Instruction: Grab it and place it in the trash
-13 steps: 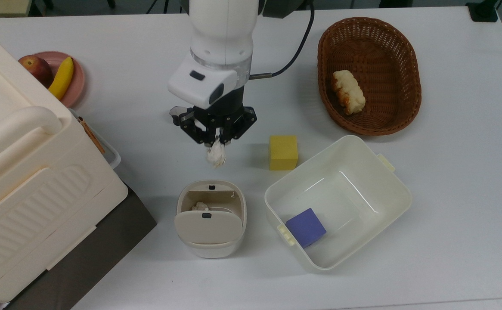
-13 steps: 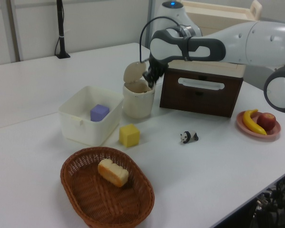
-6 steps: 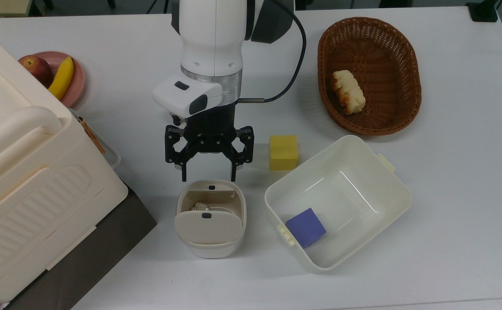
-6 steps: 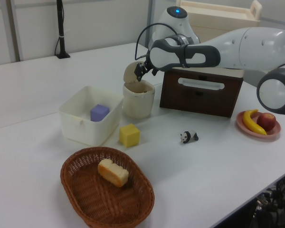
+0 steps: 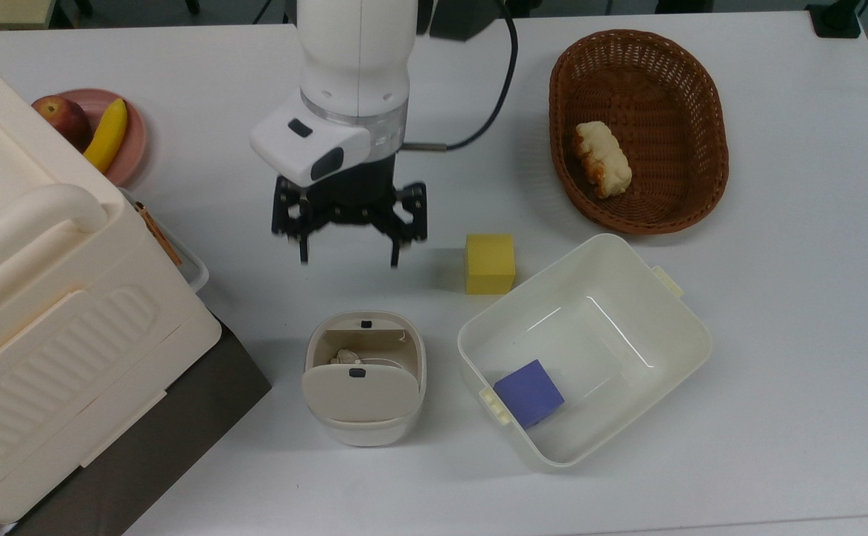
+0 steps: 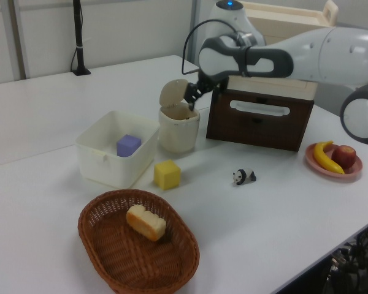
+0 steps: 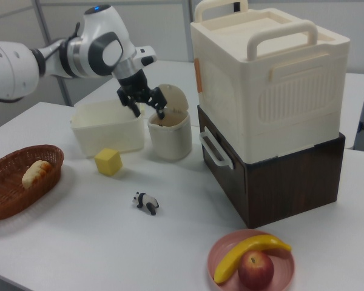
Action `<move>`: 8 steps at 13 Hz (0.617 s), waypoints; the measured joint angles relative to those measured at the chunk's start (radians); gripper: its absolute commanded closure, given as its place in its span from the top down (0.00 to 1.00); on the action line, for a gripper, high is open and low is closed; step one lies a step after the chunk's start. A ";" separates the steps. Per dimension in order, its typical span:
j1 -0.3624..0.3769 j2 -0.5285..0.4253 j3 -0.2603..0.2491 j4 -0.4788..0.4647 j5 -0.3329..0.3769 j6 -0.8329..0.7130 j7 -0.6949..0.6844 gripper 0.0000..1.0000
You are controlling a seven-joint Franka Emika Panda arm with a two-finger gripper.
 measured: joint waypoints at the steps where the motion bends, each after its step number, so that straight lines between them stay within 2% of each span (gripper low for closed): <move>1: -0.001 -0.028 -0.001 0.000 0.005 -0.118 0.001 1.00; 4: -0.017 -0.105 -0.002 -0.002 0.026 -0.336 0.002 1.00; 8: -0.045 -0.171 -0.002 -0.045 0.032 -0.374 0.002 1.00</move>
